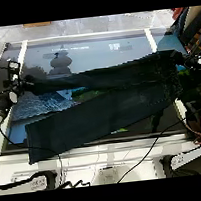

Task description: Fold the clothes and pants, and hang the long-sleeved shirts on hangers.

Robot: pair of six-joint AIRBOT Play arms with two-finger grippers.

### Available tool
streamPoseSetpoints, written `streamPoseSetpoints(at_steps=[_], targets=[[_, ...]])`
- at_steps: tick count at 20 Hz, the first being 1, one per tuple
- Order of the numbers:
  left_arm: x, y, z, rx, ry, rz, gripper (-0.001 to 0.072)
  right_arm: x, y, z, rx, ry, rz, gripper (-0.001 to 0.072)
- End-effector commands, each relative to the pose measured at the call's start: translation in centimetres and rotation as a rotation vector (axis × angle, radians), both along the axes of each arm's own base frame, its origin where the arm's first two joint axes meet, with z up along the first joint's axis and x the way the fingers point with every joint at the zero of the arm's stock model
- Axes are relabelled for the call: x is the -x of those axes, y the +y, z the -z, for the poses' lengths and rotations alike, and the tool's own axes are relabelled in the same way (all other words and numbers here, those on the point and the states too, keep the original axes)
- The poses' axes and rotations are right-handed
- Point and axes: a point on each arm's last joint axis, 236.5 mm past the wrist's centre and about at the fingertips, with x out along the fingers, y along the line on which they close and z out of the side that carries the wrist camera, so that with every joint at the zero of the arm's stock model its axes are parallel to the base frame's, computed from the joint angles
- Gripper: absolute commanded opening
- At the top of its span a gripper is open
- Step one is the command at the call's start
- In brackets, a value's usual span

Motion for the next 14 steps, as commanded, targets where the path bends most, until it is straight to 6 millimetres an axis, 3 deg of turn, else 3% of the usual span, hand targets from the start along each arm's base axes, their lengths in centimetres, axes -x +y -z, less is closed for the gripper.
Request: streamPoseSetpoints(at_steps=[1,4,6,7,9,14], targets=[[8.8,2.0,7.1,0.016,0.477,-0.043,0.0020,0.1,-0.5,0.1,0.041,0.009,0.000,0.0056],[14.1,3.9,8.8,0.037,0.682,-0.046,0.0021,0.2,-0.5,0.3,0.052,0.017,-0.006,0.0056],[16.1,4.0,9.3,0.056,0.763,-0.046,0.0023,0.2,-0.4,0.3,0.051,0.019,-0.009,0.0056],[16.5,3.8,9.4,0.063,0.782,-0.045,0.0082,0.2,-0.4,0.3,0.050,0.019,-0.009,0.0056],[16.4,3.0,9.4,0.105,0.774,-0.049,0.0712,0.3,-0.3,0.4,0.048,0.022,-0.013,0.0056],[15.0,2.4,9.1,0.241,0.688,-0.184,0.0696,0.4,-0.1,0.6,0.050,0.031,-0.024,0.0056]])
